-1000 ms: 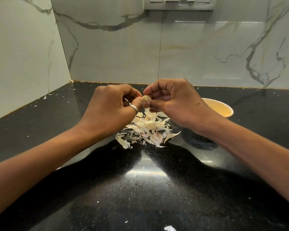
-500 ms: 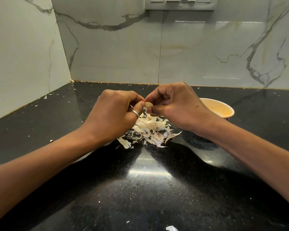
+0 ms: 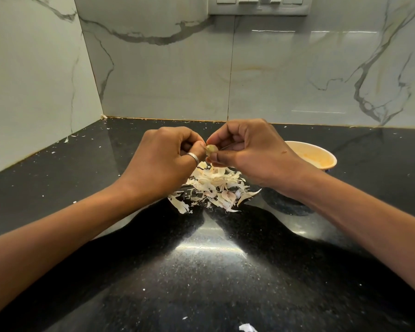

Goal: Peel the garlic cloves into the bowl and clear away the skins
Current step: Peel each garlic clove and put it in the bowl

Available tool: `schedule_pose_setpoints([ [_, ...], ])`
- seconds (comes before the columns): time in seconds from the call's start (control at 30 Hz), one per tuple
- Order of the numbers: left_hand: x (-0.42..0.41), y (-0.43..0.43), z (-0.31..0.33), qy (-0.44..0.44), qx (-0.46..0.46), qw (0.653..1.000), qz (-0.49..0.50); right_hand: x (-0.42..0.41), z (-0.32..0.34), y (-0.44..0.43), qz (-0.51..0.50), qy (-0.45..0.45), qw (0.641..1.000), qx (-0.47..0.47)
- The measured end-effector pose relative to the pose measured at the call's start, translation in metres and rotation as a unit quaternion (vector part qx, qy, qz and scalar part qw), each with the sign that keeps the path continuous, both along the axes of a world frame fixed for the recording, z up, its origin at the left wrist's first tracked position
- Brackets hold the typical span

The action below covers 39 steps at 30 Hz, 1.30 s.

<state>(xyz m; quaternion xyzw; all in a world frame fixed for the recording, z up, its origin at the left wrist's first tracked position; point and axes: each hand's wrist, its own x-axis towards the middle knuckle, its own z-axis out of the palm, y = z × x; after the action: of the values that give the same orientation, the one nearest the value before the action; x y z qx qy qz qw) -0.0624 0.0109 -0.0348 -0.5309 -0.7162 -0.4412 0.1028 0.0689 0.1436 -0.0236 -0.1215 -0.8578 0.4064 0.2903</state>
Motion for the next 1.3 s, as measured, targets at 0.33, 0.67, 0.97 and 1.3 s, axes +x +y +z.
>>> schedule_pose_setpoints([
  [0.33, -0.001, -0.001, 0.003, -0.122, -0.026, 0.992, -0.001, 0.004, 0.009, -0.004, 0.031, 0.055, 0.987, -0.151],
  [0.67, 0.000, -0.002, 0.004, -0.062, -0.050, 0.997, 0.013, 0.005, 0.013, -0.006, 0.027, 0.090, 0.974, -0.206],
  [0.97, 0.000, -0.002, 0.004, -0.044, -0.057, 0.997, 0.019, 0.006, 0.014, -0.008, 0.020, 0.123, 0.959, -0.253],
  [1.3, 0.001, -0.003, 0.004, 0.016, -0.043, 0.999, 0.027, 0.007, 0.015, -0.003, 0.035, 0.086, 0.967, -0.239],
])
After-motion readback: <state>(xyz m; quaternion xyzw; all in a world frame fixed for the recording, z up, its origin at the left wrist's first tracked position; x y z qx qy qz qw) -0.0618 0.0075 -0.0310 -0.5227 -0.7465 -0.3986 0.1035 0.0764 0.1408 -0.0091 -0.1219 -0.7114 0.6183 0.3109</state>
